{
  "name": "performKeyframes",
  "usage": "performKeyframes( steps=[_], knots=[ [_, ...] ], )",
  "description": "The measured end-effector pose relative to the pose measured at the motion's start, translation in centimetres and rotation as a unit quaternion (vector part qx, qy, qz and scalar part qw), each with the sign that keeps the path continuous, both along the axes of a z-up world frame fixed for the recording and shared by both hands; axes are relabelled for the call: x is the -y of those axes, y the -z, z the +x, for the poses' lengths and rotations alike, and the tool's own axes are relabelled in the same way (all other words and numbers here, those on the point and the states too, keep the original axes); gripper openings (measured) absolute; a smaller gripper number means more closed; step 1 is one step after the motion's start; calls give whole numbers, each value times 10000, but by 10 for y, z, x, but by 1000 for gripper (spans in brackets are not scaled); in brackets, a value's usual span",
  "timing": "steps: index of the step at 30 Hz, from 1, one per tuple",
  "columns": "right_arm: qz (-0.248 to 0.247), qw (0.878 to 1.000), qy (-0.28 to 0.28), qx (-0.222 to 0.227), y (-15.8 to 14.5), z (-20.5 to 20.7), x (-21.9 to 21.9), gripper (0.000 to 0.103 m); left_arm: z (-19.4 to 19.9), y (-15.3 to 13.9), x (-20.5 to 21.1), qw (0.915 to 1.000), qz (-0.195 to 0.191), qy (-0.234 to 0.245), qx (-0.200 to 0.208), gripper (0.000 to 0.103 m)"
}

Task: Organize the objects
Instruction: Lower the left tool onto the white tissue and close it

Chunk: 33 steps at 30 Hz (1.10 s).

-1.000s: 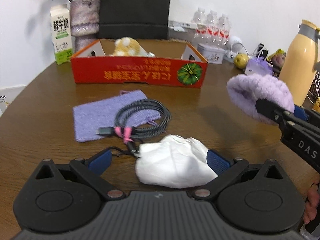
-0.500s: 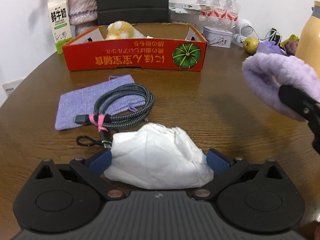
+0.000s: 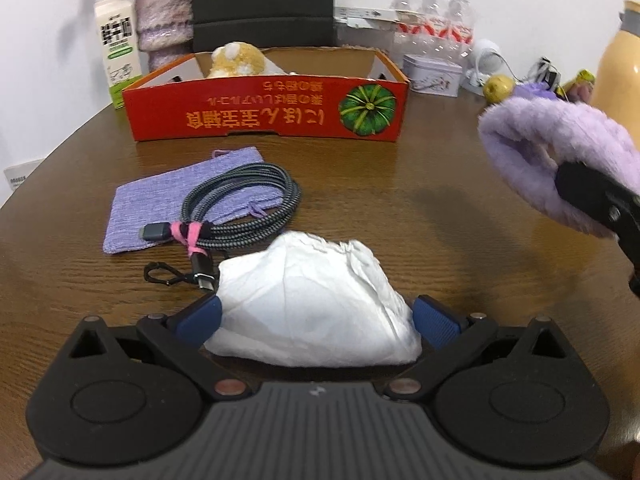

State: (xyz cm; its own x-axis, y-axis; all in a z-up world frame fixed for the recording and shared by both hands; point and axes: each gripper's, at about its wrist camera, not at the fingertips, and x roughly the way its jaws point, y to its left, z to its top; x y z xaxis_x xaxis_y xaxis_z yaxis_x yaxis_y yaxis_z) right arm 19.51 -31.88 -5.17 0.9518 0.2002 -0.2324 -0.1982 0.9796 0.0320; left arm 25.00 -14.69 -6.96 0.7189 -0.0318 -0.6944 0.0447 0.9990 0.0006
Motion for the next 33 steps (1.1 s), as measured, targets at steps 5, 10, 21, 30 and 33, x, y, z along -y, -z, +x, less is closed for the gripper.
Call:
performKeyframes(
  steps=[5, 10, 21, 30, 33],
  knots=[
    [-4, 10000, 0, -4, 0, 0, 0, 40, -11, 3, 0, 9996, 38, 241, 108, 103],
    [-24, 10000, 17, -32, 1, 1, 0, 40, -24, 2, 1, 9989, 42, 417, 231, 93],
    [-124, 9999, 79, -79, 4, 0, -2, 40, -48, 1, -4, 9946, -27, 825, 626, 37],
    [-259, 9995, 106, -125, 7, -3, -6, 40, -64, -6, -11, 9911, 10, 948, 935, 28],
    [-294, 9994, 123, -139, 7, -3, -7, 41, -69, -9, -15, 9900, 16, 971, 1027, 28]
  ],
)
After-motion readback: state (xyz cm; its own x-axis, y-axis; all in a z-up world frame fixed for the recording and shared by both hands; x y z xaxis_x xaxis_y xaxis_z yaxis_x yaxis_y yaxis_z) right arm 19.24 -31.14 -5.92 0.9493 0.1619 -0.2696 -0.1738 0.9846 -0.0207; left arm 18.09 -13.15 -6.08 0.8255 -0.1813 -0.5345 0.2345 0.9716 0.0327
